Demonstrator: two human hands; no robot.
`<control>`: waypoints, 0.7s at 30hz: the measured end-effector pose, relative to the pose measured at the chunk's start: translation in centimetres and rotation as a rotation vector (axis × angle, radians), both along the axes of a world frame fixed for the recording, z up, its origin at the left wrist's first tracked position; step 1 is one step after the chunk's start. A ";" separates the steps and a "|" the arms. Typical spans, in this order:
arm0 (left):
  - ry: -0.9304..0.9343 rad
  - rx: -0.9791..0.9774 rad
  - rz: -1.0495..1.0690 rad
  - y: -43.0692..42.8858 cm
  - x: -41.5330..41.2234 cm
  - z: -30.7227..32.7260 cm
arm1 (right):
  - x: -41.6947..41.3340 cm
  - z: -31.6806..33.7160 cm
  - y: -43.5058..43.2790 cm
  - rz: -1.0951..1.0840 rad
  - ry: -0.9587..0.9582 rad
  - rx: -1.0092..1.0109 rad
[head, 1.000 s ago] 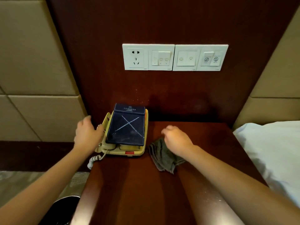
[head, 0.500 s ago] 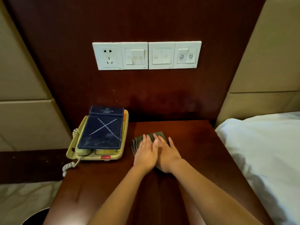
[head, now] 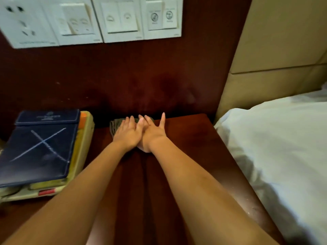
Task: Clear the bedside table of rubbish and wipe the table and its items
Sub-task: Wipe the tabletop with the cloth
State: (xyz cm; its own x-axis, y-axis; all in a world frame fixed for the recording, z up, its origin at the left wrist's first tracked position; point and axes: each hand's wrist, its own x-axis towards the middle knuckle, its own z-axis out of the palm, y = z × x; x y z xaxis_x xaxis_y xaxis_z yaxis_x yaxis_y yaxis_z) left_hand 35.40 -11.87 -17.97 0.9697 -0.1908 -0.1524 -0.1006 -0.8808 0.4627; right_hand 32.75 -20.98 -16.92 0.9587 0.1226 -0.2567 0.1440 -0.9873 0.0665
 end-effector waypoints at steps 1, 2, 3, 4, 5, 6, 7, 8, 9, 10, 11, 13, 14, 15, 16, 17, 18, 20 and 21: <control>-0.001 -0.007 -0.013 -0.8 -0.1 0.0 | -0.2 0.0 -0.9 -0.013 -0.001 -0.002; -0.006 -0.006 -0.035 -2.0 -0.3 0.0 | -0.6 0.1 -2.1 -0.027 -0.004 -0.002; -0.012 -0.003 -0.064 -3.4 -0.7 0.0 | -1.0 0.1 -3.6 -0.042 -0.010 -0.002; -0.016 -0.003 -0.098 -5.0 -1.1 0.0 | -1.6 0.2 -5.1 -0.060 -0.017 -0.002; -0.018 -0.004 -0.138 -6.9 -1.5 -0.1 | -2.3 0.1 -7.0 -0.082 -0.024 -0.001; -0.013 -0.003 -0.178 -8.8 -1.9 0.0 | -3.0 0.1 -8.8 -0.107 -0.030 -0.001; -0.007 0.001 -0.217 -10.8 -2.4 0.0 | -3.8 0.1 -10.6 -0.129 -0.035 -0.004; 0.001 0.001 -0.252 -12.8 -2.9 0.2 | -4.5 0.0 -12.4 -0.145 -0.043 -0.014; 0.009 -0.007 -0.285 -14.5 -3.3 0.4 | -5.2 0.0 -13.8 -0.155 -0.049 -0.030; 0.026 -0.027 -0.313 -16.0 -3.8 0.6 | -5.9 0.0 -15.1 -0.157 -0.049 -0.045; 0.053 -0.060 -0.340 -17.2 -4.3 1.0 | -6.5 -0.1 -16.2 -0.165 -0.038 -0.040; 0.181 -0.188 -0.364 -18.5 -5.2 1.6 | -7.9 -0.3 -17.7 -0.224 -0.012 0.067; 0.263 -0.265 -0.355 -18.7 -5.4 1.9 | -8.5 -0.4 -18.1 -0.263 -0.015 0.140; 0.334 -0.324 -0.339 -18.7 -5.9 2.2 | -9.4 -0.5 -18.3 -0.297 -0.022 0.200; 0.387 -0.361 -0.315 -18.6 -6.5 2.5 | -10.3 -0.4 -18.3 -0.321 -0.024 0.242; 0.424 -0.379 -0.296 -18.3 -7.3 2.9 | -11.3 -0.4 -18.2 -0.337 -0.017 0.267; 0.449 -0.393 -0.283 -18.1 -8.4 3.3 | -12.4 -0.4 -18.1 -0.345 -0.012 0.276; 0.479 -0.415 -0.275 -17.7 -10.8 3.8 | -14.7 -0.5 -17.6 -0.353 -0.008 0.272; 0.491 -0.423 -0.275 -17.4 -12.1 3.9 | -16.1 -0.4 -17.3 -0.355 -0.006 0.270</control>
State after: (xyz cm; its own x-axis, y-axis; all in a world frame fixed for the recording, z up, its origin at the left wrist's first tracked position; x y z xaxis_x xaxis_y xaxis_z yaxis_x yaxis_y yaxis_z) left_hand 23.25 -29.28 -14.03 0.7157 -0.5584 -0.4194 0.0150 -0.5881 0.8086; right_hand 16.70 -38.32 -17.31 0.9548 -0.1523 -0.2551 -0.2064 -0.9577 -0.2004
